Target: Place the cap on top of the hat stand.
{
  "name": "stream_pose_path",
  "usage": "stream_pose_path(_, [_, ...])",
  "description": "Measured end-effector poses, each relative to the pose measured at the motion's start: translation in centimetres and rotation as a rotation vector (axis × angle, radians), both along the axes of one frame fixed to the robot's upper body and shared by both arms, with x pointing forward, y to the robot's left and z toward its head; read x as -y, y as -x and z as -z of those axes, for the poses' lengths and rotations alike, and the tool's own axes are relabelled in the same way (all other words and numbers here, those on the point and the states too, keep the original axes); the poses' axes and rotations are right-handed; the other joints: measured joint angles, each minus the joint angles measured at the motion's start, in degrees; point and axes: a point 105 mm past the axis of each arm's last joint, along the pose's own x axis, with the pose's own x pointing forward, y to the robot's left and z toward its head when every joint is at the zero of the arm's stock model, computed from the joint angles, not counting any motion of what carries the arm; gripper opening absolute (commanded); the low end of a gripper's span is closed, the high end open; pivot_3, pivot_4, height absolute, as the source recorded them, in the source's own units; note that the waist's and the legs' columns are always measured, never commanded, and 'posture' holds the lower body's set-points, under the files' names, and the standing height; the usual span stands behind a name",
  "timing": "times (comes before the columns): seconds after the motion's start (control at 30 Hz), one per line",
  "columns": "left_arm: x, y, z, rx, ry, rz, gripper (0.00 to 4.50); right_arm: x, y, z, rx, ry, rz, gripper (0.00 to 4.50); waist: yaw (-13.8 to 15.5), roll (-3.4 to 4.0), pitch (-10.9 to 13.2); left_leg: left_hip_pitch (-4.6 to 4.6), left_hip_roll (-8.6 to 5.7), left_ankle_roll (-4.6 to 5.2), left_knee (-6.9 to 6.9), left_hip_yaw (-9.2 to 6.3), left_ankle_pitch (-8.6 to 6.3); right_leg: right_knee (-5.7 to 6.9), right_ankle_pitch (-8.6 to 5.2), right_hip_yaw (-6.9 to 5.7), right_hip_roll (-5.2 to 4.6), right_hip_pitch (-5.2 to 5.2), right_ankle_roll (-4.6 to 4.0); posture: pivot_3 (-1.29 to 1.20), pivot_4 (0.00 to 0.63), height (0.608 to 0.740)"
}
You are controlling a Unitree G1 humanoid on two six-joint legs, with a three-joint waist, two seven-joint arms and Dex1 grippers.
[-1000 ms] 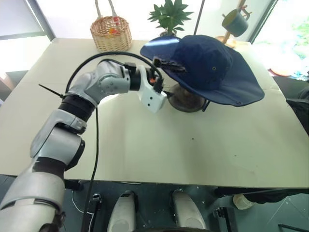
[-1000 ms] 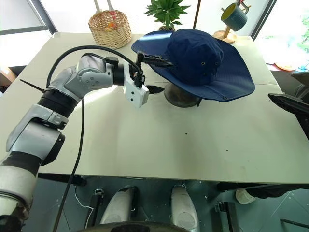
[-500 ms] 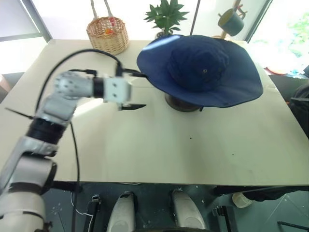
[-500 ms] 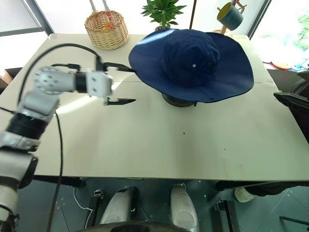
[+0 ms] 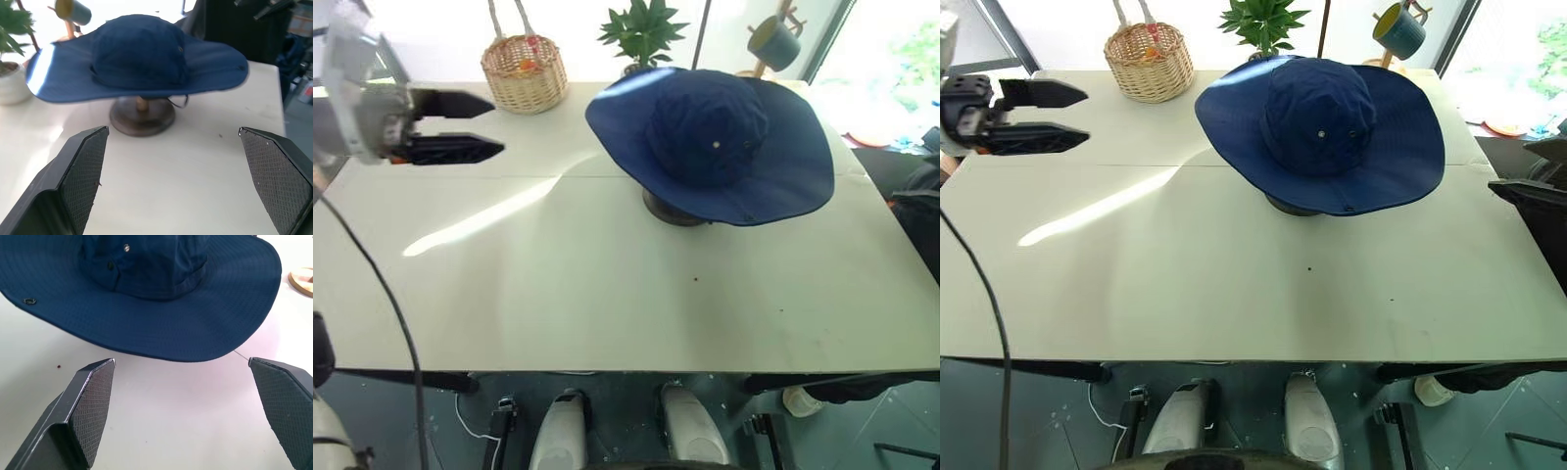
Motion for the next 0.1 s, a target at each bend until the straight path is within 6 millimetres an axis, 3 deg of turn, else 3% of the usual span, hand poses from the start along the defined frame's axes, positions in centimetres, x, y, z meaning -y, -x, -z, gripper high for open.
stream_pose_path(0.1, [-0.68,-0.27,0.28,0.000,-0.027,-0.024,4.45,0.11,-0.41,0.17,-0.017,0.002,-0.008,4.50,-0.03,0.00,0.00,-0.01,0.00,0.00,0.02,0.00,0.00,0.01,0.00,0.00,0.00,0.00,-0.02,0.00,0.150,0.740])
